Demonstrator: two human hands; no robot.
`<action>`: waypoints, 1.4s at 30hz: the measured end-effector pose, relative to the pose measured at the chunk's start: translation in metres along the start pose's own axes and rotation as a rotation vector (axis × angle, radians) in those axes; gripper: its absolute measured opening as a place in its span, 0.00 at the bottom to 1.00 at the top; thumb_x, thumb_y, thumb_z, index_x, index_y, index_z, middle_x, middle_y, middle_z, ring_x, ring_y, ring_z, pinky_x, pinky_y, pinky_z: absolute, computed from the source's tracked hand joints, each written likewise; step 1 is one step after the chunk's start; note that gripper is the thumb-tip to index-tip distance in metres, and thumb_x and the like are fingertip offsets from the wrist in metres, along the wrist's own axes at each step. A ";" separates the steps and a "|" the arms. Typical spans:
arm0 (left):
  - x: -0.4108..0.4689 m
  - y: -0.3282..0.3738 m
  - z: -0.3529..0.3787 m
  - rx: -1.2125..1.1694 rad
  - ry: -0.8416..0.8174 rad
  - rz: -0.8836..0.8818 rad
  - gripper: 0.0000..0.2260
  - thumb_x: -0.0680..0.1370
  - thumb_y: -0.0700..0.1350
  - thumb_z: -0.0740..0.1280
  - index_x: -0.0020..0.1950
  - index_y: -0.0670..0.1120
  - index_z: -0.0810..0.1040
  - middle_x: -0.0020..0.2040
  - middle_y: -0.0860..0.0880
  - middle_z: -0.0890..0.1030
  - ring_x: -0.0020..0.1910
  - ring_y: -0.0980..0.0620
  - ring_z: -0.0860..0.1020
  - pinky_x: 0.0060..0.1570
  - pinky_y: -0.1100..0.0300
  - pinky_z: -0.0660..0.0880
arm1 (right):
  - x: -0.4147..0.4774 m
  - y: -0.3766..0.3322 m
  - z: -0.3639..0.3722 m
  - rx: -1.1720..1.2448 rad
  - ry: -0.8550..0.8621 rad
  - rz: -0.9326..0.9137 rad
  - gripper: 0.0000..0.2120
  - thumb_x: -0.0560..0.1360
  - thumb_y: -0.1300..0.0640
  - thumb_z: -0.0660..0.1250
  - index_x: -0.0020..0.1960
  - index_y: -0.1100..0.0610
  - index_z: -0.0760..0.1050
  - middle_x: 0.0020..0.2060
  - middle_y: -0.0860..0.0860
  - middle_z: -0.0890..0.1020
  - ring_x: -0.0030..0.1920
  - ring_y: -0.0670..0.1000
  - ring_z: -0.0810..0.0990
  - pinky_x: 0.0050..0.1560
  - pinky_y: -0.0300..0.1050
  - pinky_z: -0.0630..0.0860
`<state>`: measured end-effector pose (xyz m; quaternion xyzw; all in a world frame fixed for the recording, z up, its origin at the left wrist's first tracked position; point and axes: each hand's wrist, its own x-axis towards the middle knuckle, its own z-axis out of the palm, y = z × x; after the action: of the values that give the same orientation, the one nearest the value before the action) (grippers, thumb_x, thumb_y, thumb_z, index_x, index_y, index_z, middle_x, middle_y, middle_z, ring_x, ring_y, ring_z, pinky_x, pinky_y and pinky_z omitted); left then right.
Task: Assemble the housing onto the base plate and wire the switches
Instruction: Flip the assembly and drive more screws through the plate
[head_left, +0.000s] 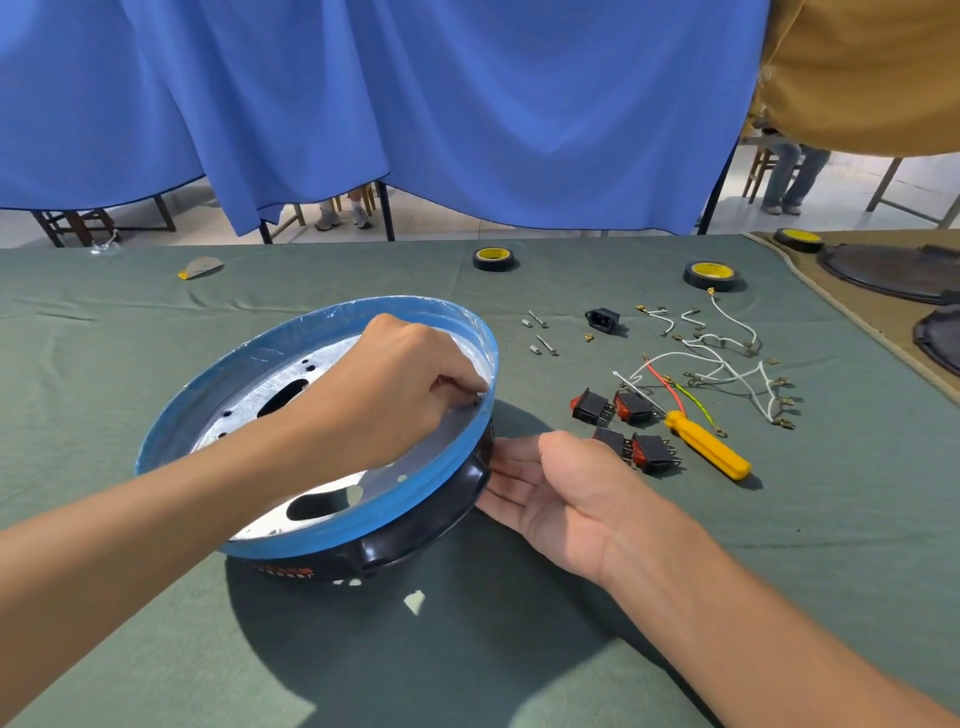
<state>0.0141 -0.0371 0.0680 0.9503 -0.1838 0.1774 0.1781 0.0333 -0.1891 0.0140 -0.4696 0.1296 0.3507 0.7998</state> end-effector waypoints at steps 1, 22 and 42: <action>-0.001 0.000 0.000 -0.016 0.015 -0.011 0.09 0.72 0.33 0.71 0.40 0.45 0.87 0.38 0.50 0.85 0.37 0.54 0.76 0.43 0.67 0.73 | 0.000 0.000 0.000 -0.009 -0.001 0.005 0.11 0.78 0.72 0.57 0.42 0.67 0.76 0.31 0.58 0.83 0.36 0.56 0.81 0.45 0.51 0.79; 0.001 0.007 0.001 0.031 -0.035 -0.078 0.09 0.74 0.38 0.65 0.39 0.43 0.85 0.36 0.43 0.83 0.39 0.41 0.77 0.43 0.53 0.72 | 0.001 0.000 -0.003 -0.002 -0.015 -0.004 0.10 0.78 0.68 0.59 0.42 0.65 0.78 0.32 0.58 0.83 0.32 0.55 0.83 0.47 0.52 0.80; -0.022 0.039 0.004 0.299 -0.081 -0.220 0.17 0.78 0.55 0.64 0.34 0.50 0.64 0.39 0.53 0.76 0.38 0.49 0.72 0.40 0.57 0.67 | 0.001 0.001 -0.004 -0.021 -0.060 -0.020 0.07 0.77 0.62 0.65 0.43 0.63 0.80 0.34 0.57 0.84 0.33 0.54 0.83 0.47 0.51 0.81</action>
<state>-0.0200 -0.0665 0.0670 0.9869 -0.0573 0.1438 0.0458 0.0341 -0.1914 0.0108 -0.4684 0.0971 0.3581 0.8018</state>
